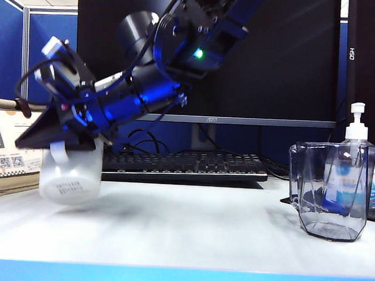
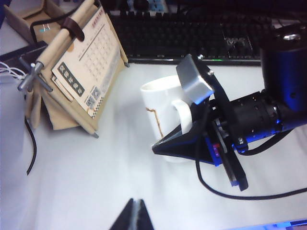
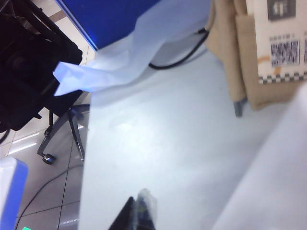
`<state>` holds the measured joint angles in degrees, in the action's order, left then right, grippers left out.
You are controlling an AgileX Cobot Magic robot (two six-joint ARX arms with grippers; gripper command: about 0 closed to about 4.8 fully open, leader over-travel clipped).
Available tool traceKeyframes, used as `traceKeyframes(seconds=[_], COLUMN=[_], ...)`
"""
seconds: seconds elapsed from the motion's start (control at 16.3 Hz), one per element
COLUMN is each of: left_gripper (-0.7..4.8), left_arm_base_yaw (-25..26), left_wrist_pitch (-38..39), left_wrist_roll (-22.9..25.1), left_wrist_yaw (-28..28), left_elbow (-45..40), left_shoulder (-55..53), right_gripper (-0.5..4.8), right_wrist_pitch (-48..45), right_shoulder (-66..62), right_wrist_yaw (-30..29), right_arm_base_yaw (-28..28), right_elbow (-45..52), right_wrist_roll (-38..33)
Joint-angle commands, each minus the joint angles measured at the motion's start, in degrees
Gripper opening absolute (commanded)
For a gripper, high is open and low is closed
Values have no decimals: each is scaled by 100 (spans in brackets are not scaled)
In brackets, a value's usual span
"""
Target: Swap the positions of the transparent plastic cup and the white ceramic cup.
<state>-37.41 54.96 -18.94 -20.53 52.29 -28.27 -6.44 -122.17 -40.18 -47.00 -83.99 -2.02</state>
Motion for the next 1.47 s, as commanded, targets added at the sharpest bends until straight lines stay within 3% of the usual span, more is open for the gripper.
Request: traceKeyframes(seconds=[0.06,0.31,0.67,0.86,1.1,1.35,1.47], left_gripper=[-6,-6,-6,-6,-6,-6,-6], left_arm_base_yaw=[0,0,0,0,0,0,0], left_wrist_pitch=[-15,-17,-20,-20,-20,-22,-24], left_wrist_roll=[9,37,256,315,396,518,601], left_wrist_yaw=[17,17,22,22,20,-24,-26], left_elbow=[-11,-11,-11,-11,-11,-11,-11], left_shoulder=[-7,-7,-4,-4,-4,-4,-4], right_gripper=[-6,-6,-6,-6,-6,-6,-6], right_wrist_pitch=[-201,173,721,883,461,-737,-1156], right_shoulder=[20,-70,-120,-120,-118,-118,-127], right_wrist_yaw=[-70,103,323,765,1357,1377,1478], right_arm_base_yaw=[59,68,68,70,63,52,46], right_elbow=[-87,-87,-85,-52,-42,-42,-42], right_wrist_roll=[70,623,715,651,326,184,492])
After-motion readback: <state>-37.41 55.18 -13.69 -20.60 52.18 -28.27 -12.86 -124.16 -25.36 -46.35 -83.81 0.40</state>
